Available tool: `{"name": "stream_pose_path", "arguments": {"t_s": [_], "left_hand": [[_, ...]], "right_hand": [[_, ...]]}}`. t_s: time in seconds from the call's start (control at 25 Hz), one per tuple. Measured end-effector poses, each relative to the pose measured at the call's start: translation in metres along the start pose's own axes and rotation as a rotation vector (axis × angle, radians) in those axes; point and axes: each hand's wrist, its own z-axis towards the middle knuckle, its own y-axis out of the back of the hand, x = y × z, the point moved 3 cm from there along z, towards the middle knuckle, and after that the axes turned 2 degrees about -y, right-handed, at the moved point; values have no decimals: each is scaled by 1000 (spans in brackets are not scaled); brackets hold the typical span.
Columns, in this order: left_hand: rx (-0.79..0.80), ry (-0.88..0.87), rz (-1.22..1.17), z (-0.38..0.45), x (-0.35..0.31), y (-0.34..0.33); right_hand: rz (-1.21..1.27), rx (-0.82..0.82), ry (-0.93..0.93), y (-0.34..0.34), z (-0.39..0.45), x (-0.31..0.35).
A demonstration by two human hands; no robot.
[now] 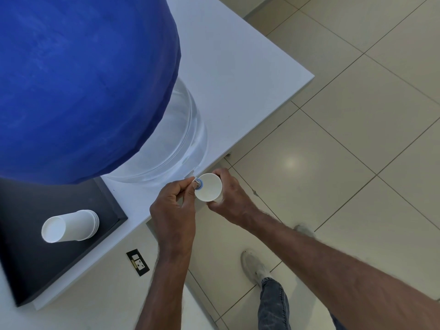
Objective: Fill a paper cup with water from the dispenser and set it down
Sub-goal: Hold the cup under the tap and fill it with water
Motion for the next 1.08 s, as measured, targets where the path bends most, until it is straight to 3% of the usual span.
{"name": "stream_pose_path", "arguments": {"t_s": [1.08], "left_hand": [[8, -22, -13, 2, 3, 0]], "right_hand": [[47, -3, -19, -2, 2, 3]]}}
